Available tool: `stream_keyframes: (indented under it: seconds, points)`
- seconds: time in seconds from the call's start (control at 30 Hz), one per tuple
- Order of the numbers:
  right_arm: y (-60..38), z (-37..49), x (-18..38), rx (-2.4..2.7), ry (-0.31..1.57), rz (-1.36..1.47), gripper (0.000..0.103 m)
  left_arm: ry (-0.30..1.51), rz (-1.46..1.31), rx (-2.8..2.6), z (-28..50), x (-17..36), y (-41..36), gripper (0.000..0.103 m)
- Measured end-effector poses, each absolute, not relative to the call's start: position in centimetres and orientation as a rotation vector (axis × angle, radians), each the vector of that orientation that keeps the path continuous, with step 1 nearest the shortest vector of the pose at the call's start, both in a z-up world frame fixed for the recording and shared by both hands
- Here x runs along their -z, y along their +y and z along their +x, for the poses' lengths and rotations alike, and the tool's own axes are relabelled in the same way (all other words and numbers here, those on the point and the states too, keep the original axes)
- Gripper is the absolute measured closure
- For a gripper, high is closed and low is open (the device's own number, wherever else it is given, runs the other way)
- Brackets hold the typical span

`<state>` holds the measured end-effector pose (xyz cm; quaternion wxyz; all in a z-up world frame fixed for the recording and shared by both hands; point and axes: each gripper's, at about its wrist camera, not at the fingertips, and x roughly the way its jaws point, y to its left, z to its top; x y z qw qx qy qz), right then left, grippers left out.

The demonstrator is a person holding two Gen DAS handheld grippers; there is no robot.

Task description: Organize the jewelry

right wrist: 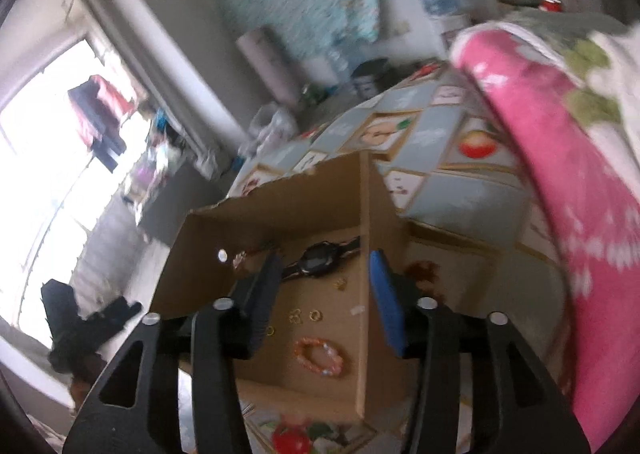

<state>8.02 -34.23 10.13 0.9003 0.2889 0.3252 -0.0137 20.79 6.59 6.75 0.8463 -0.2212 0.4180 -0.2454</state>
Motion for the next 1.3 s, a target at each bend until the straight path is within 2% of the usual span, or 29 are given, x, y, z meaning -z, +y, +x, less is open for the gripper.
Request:
stream_keyframes:
  seconds: [0.2, 0.33, 0.63, 1.07, 1.3]
  points:
    - [-33.9, 8.0, -5.6, -0.049, 0.831, 0.714, 0.049, 0.999, -0.582, 0.588, 21.6, -3.6, 5.2, 0.029]
    - [-32.5, 8.6, -5.5, -0.053, 0.866, 0.639, 0.049, 1.01, -0.596, 0.579, 21.2, -2.9, 4.8, 0.029]
    - [-31.3, 7.1, -5.7, -0.019, 0.898, 0.578, 0.05, 1.014, -0.523, 0.533, 18.4, -4.0, 4.1, 0.029]
    - [-27.3, -0.8, -6.4, 0.013, 0.84, 0.562, 0.05, 0.987, -0.485, 0.516, 8.6, -5.8, 6.4, 0.029]
    - [-26.4, -2.4, -4.5, 0.02, 0.837, 0.568, 0.05, 0.979, -0.48, 0.483, 5.5, -4.3, 7.0, 0.028]
